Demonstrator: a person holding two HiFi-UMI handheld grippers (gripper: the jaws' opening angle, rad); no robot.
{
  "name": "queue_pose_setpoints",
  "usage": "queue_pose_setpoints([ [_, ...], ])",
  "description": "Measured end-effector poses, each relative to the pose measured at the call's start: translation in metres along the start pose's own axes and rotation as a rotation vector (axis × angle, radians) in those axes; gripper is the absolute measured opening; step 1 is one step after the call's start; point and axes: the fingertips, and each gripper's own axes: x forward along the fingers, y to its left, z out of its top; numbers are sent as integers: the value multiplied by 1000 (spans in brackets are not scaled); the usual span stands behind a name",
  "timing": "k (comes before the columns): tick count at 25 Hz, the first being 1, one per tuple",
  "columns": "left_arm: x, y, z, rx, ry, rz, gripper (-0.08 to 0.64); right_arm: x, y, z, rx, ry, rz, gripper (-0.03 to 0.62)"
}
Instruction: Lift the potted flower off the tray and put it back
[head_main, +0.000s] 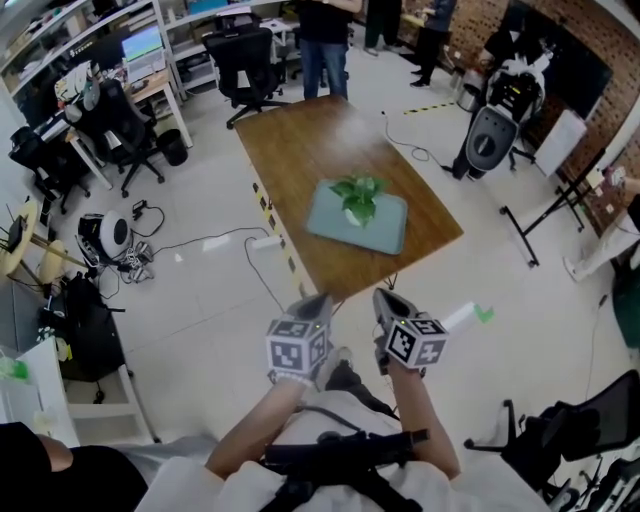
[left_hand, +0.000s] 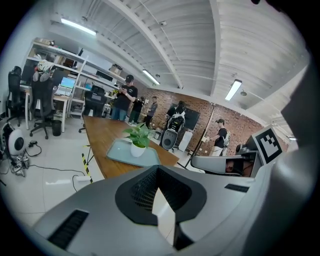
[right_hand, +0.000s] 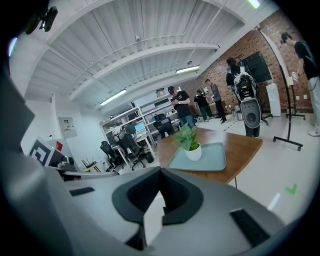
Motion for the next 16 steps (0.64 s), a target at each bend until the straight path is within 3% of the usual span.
queue_pose_setpoints([
  [16, 9, 2, 2, -25, 1, 8, -5, 6, -7, 5, 0, 10, 6, -2],
])
